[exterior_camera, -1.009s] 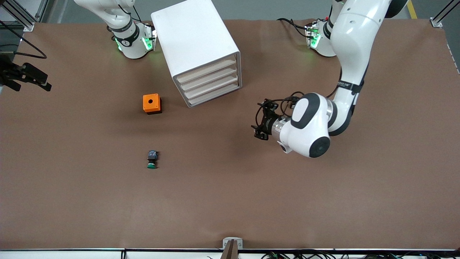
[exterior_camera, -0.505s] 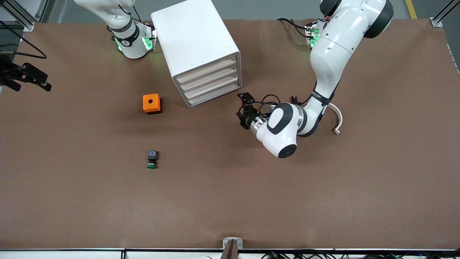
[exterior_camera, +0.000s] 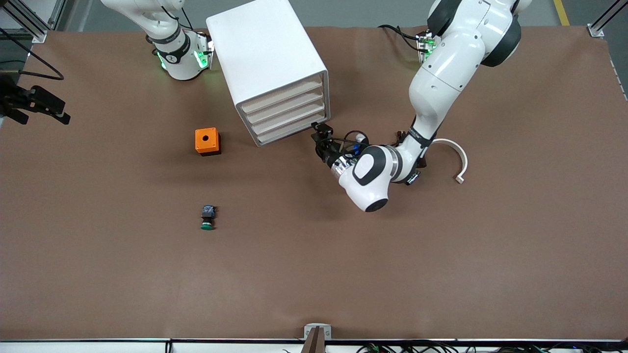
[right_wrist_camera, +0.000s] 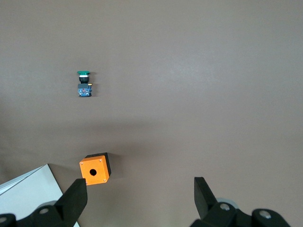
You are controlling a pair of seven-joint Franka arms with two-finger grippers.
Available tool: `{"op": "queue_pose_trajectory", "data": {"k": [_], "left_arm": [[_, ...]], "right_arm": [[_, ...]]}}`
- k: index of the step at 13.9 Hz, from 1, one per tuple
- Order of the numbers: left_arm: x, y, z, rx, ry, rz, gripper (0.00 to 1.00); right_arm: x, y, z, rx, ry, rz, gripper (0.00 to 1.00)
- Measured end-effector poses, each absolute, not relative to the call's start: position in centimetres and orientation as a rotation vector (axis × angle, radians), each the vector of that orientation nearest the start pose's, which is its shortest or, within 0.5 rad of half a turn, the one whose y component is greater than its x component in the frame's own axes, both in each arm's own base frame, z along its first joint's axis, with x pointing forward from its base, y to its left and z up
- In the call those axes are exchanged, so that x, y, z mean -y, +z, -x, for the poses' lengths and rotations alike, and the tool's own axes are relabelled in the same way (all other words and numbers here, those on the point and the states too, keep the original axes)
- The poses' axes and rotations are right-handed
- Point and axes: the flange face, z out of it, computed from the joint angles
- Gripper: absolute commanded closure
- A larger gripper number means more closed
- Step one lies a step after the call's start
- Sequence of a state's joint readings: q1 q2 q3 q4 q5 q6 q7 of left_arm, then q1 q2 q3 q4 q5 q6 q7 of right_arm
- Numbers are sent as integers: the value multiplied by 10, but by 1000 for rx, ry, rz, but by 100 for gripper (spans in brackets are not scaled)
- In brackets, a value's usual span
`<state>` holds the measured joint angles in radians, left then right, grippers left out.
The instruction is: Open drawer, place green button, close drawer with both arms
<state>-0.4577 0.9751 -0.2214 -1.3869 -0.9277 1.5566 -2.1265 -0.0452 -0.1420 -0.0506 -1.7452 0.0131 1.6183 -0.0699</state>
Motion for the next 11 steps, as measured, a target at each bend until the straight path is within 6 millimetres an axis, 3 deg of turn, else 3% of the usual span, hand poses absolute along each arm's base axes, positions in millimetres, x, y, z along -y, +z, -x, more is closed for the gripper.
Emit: {"op": "queue_pose_trajectory", "data": {"k": [4, 7, 11], "left_arm": [[477, 128, -451, -2452, -2216, -1733, 54], [481, 114, -441, -2512, -2263, -1684, 55], [490, 106, -425, -2507, -2331, -1687, 62]], "right_arm": [[50, 622, -511, -40, -28, 3126, 0], [51, 622, -511, -40, -32, 3135, 0], [51, 622, -511, -40, -32, 3139, 0]]}}
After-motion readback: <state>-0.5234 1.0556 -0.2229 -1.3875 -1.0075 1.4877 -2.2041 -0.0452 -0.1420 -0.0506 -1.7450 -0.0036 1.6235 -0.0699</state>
